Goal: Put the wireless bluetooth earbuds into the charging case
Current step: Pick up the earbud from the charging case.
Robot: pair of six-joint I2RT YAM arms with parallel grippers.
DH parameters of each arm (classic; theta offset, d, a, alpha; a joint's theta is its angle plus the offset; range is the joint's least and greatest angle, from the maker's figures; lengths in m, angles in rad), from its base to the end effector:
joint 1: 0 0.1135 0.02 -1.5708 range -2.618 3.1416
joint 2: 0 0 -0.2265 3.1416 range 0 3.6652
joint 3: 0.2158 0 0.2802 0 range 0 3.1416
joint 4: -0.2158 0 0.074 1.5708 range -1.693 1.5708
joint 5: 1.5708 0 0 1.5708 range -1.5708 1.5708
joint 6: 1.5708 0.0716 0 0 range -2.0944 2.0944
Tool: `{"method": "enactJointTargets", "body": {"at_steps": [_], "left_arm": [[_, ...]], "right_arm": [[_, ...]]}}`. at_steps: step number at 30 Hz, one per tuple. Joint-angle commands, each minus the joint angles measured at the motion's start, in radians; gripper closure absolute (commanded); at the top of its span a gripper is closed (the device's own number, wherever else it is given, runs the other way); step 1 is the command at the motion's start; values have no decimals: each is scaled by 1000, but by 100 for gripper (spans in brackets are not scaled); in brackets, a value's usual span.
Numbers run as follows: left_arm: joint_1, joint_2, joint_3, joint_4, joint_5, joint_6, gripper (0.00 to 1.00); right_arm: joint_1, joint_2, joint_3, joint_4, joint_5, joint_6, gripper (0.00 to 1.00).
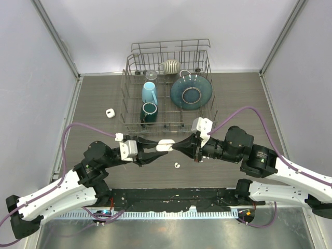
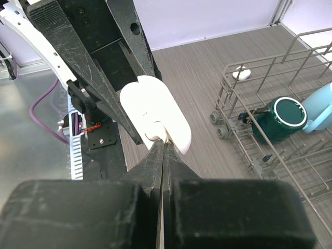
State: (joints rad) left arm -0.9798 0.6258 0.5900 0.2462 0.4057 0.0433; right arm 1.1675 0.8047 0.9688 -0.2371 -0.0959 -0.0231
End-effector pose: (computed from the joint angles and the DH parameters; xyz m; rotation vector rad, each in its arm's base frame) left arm 0.1152 -0.2223 0.3255 1.0065 1.0579 -1.0493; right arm 0.0989 0.2493 0.3700 -1.0338 1.3889 0.9404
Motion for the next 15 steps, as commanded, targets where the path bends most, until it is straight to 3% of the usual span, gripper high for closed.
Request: {"method": "enactJointTargets", "body": {"at_steps": [1, 15], "left_arm": [[1, 0, -10, 34, -61, 24, 100], [3, -1, -18, 47, -61, 29, 100]], "right_arm": [[3, -28, 42, 105, -22, 43, 99], [4, -36, 34, 139, -2, 54, 99]]}}
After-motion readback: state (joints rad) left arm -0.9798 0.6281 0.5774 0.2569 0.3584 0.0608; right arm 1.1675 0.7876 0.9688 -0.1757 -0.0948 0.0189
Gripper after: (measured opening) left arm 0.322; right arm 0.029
